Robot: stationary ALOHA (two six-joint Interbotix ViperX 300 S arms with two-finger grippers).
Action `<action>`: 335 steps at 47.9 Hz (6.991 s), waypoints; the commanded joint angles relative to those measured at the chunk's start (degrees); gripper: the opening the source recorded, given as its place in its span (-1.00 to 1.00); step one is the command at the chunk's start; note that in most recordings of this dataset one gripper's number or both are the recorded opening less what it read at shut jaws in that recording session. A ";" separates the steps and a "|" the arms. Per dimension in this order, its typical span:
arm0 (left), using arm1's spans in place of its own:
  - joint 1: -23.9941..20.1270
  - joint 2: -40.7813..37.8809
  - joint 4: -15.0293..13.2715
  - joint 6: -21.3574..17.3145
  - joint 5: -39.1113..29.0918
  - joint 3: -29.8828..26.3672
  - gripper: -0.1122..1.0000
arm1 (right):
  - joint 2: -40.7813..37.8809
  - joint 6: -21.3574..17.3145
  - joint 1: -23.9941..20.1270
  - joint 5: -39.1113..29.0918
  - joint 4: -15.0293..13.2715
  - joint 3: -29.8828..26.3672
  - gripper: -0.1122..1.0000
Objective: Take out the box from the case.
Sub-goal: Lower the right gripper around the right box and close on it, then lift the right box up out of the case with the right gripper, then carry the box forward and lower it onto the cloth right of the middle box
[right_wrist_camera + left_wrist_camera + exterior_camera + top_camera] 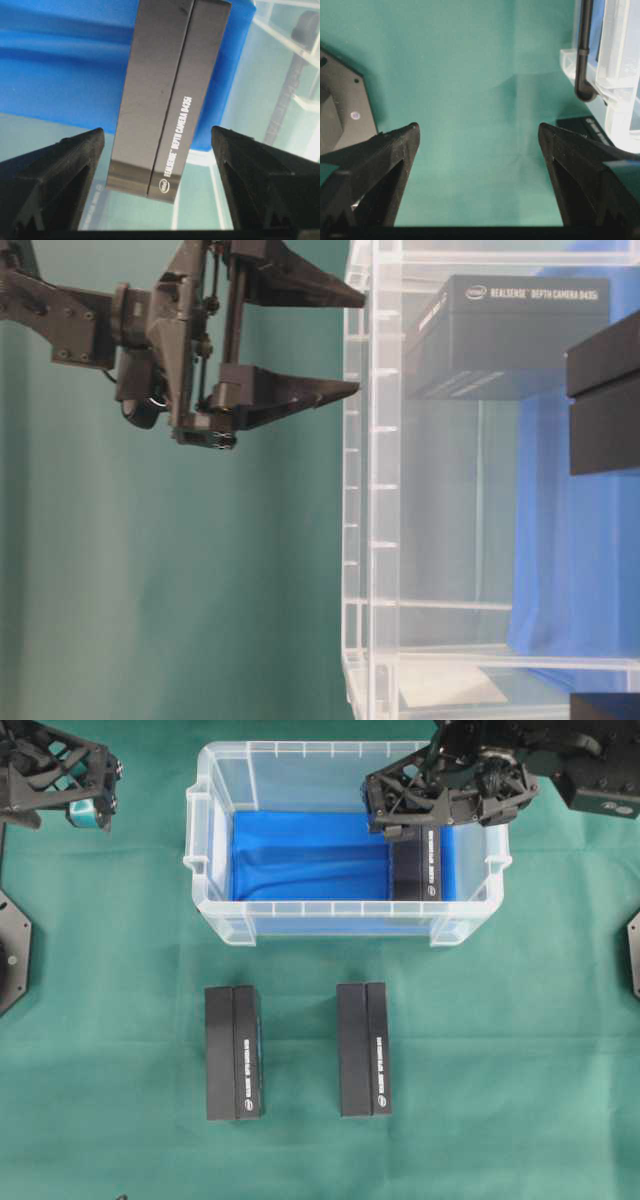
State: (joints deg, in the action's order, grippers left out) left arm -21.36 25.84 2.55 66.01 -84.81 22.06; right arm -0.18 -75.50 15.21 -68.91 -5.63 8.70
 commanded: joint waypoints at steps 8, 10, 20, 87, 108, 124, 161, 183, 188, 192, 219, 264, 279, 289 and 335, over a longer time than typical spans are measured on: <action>0.26 0.62 -0.09 -0.09 0.18 -0.44 0.93 | 0.70 -0.79 -0.18 3.69 -0.09 1.93 0.76; 0.26 0.62 -0.09 -0.09 0.18 -0.62 0.93 | 0.79 -0.97 -0.18 4.48 -0.09 2.37 0.76; 0.70 0.62 -0.09 0.00 0.26 -0.44 0.93 | 0.00 -1.23 -0.18 6.33 0.00 3.78 0.76; 2.90 0.62 -0.09 0.18 0.44 -0.44 0.93 | -5.98 -4.04 -0.09 11.60 2.20 6.15 0.48; 2.99 0.62 -0.09 0.09 0.44 -0.44 0.93 | -5.98 -3.96 -0.35 11.34 2.11 5.98 0.37; 2.99 0.53 -0.09 0.09 0.44 -0.44 0.93 | -5.89 -4.04 -0.35 8.96 2.11 3.69 0.37; 2.99 0.53 -0.09 -1.23 1.41 -0.70 0.93 | -0.26 -3.96 -0.35 -5.80 2.02 -5.27 0.37; 2.99 0.62 -0.09 -1.23 1.49 -1.14 0.93 | 0.79 -3.34 -0.35 -15.64 1.58 -13.80 0.37; 3.16 0.62 -0.09 -1.14 1.49 -1.23 0.93 | 1.23 -3.25 -0.44 -17.14 1.41 -15.47 0.37; 3.16 0.62 -0.09 -1.14 1.49 -1.23 0.93 | 1.58 -3.34 -0.44 -19.16 0.70 -16.88 0.37; 3.25 0.62 -0.09 -1.23 1.49 -1.23 0.93 | 2.11 -3.34 -0.79 -25.05 -0.44 -22.68 0.37; 3.16 0.62 -0.09 -1.14 1.32 -1.23 0.93 | 2.11 -3.25 -0.97 -25.05 -0.97 -22.68 0.37; 3.25 0.62 -0.09 -1.14 1.23 -1.23 0.93 | 2.11 -3.25 -0.97 -25.05 -0.88 -22.68 0.37; 3.16 0.62 -0.09 -1.14 1.23 -1.23 0.93 | 2.11 -3.25 -0.97 -25.05 -0.97 -22.68 0.37; 3.25 0.62 -0.09 -1.23 1.05 -1.23 0.93 | 1.32 -17.93 -22.06 -31.03 -3.78 -22.41 0.37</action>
State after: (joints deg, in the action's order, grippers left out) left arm -18.28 25.84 2.46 64.86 -83.67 22.15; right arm -0.18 -92.11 -4.75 -99.67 -9.05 -12.39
